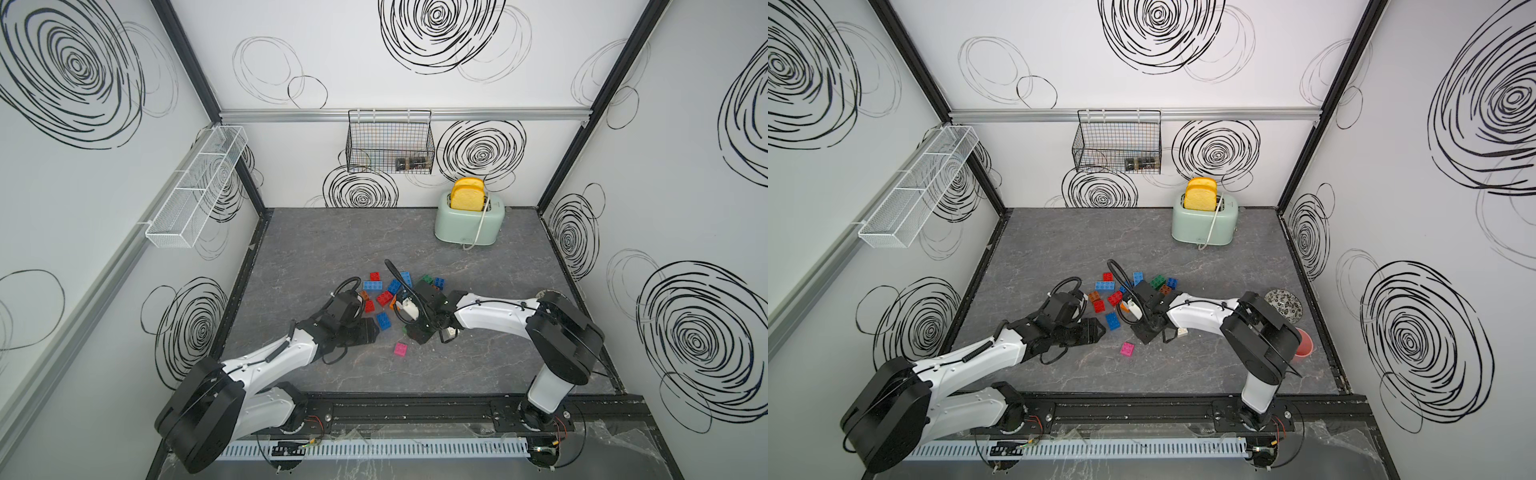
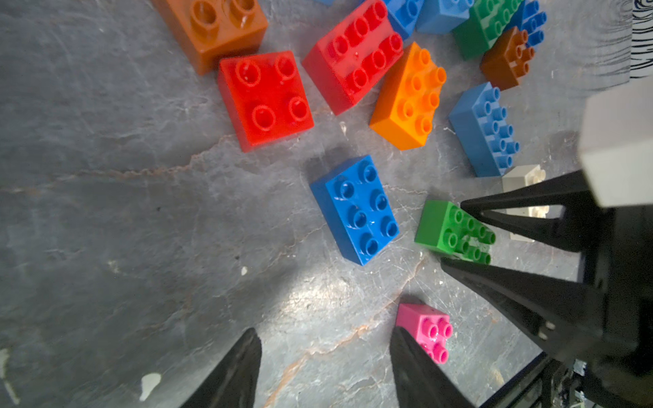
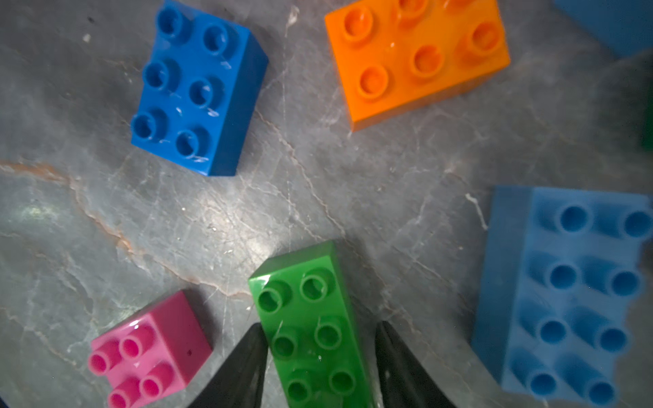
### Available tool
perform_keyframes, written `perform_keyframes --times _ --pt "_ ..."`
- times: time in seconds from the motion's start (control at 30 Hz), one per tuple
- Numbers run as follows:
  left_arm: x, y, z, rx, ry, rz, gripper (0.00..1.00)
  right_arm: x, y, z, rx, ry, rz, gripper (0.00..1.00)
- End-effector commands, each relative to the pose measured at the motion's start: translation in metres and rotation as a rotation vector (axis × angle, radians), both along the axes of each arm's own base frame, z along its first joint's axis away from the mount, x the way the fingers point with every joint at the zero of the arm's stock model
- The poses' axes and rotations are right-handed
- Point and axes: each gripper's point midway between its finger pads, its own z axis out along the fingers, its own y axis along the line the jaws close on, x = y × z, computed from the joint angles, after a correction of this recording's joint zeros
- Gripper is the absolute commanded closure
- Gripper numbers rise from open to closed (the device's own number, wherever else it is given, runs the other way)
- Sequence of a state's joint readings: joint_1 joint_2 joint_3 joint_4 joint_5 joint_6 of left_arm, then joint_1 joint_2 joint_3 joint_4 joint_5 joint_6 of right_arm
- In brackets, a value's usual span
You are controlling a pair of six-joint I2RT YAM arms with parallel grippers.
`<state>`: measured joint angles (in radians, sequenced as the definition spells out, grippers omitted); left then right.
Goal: Assemble a heart with lego
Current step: Pick up the lego brick from the center of the board, then assemble the lego brick with the lego brick.
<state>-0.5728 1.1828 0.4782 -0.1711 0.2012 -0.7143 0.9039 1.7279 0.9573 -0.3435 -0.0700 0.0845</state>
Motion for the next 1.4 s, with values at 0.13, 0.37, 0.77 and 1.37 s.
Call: perform_keyframes --times 0.13,0.37,0.77,1.37 --pt "0.003 0.001 -0.001 -0.009 -0.017 -0.002 0.37 -0.011 0.006 0.000 -0.029 0.015 0.027 0.59" --pt "0.001 0.002 -0.004 -0.011 -0.013 -0.002 0.37 -0.007 0.008 0.001 -0.048 0.003 0.021 0.57" --pt "0.001 0.004 -0.006 -0.013 -0.010 0.005 0.37 -0.002 0.013 0.004 -0.067 0.002 0.054 0.59" --pt "0.004 0.015 -0.006 -0.026 -0.007 0.041 0.37 -0.013 0.019 0.030 -0.059 -0.046 0.162 0.73"
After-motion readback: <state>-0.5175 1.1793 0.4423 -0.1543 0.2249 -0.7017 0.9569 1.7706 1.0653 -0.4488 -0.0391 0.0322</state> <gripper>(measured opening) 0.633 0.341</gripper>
